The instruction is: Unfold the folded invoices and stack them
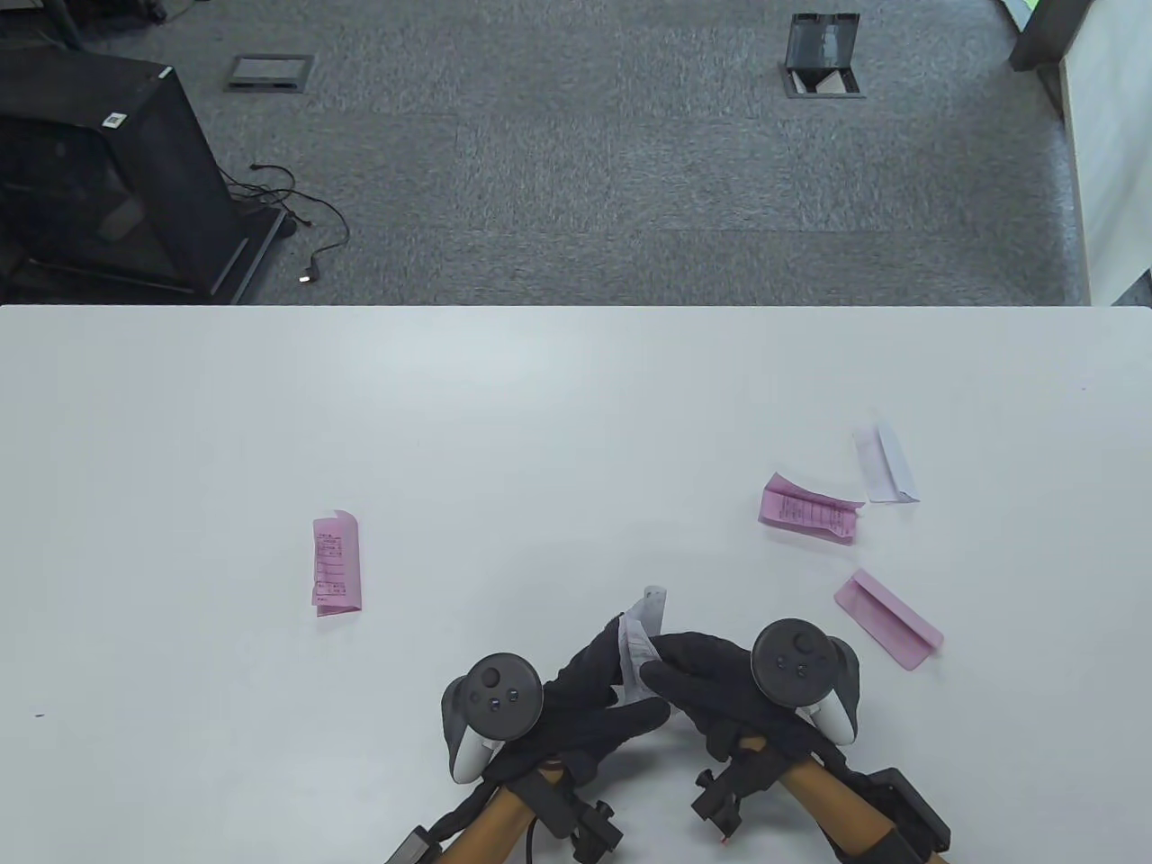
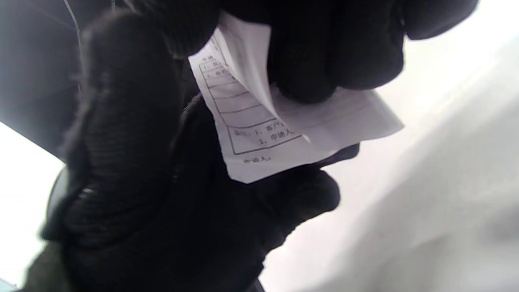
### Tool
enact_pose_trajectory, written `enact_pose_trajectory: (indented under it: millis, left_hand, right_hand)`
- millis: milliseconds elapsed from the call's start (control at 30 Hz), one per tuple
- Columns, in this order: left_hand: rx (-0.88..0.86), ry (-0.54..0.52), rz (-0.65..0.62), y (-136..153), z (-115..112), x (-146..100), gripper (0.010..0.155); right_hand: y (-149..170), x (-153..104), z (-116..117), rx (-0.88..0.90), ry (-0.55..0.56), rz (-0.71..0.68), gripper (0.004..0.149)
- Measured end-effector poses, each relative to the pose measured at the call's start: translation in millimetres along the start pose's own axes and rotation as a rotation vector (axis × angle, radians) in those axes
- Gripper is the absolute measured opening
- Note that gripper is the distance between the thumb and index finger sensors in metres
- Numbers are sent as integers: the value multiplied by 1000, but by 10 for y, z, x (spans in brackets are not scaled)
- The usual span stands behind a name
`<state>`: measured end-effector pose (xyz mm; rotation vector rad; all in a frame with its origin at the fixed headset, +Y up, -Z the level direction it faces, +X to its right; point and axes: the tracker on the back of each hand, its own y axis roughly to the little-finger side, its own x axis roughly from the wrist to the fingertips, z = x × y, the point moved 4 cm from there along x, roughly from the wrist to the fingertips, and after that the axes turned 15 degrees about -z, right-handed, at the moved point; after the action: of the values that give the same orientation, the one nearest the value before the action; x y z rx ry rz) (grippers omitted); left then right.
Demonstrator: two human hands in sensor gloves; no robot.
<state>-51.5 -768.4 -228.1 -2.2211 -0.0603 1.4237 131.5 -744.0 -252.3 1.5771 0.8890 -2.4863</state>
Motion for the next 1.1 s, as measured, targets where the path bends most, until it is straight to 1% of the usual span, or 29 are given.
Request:
enact_pose_trajectory:
  millis: [100, 200, 267, 300, 333, 400, 467, 500, 567, 600, 667, 700, 767, 833, 967, 1067, 1100]
  left_hand:
    - [-8, -44, 18, 23, 30, -8, 79]
    - [-37, -92, 44, 75, 101, -8, 61]
    - [11, -152, 93, 117, 218, -33, 50]
    - [46, -164, 106, 124, 267, -41, 48]
    - [100, -167, 138, 141, 343, -59, 48]
    - [152, -196, 201, 188, 472, -105, 49]
    - [147, -236, 240, 256, 572, -143, 51]
    - [135, -237, 256, 286, 599, -152, 51]
    - [112, -221, 295, 325, 607, -163, 54]
    - [128, -212, 309, 327, 604, -159, 55]
    - [223, -166, 348, 321, 602, -138, 59]
    - [285, -127, 370, 317, 587, -119, 61]
    - [377, -73, 383, 310, 559, -80, 66]
    - [520, 11, 418, 291, 486, -28, 70]
    - [748, 159, 444, 269, 333, 56, 78]
    - [845, 221, 456, 246, 248, 113, 84]
    - [907, 266, 483, 252, 210, 119, 87]
  right_hand:
    - [29, -1, -26, -3, 12, 18, 42]
    - [59, 2, -111, -12, 25, 36, 41]
    - [117, -10, -239, -48, 54, 69, 40]
    - [149, -19, -297, -64, 66, 82, 40]
    - [209, -36, -387, -86, 79, 113, 40]
    - [321, -80, -525, -99, 93, 175, 39]
    - [436, -123, -639, -84, 108, 242, 38]
    - [477, -132, -667, -71, 107, 260, 38]
    - [545, -138, -659, -69, 73, 297, 38]
    - [562, -139, -643, -80, 57, 311, 38]
    - [589, -148, -609, -146, 5, 357, 37]
    - [602, -149, -594, -204, -25, 379, 37]
    - [622, -148, -577, -293, -69, 399, 37]
    - [658, -144, -527, -395, -126, 423, 37]
    - [638, -121, -446, -485, -187, 429, 37]
    - [627, -111, -400, -545, -229, 427, 37]
    - [622, -111, -386, -557, -241, 432, 37]
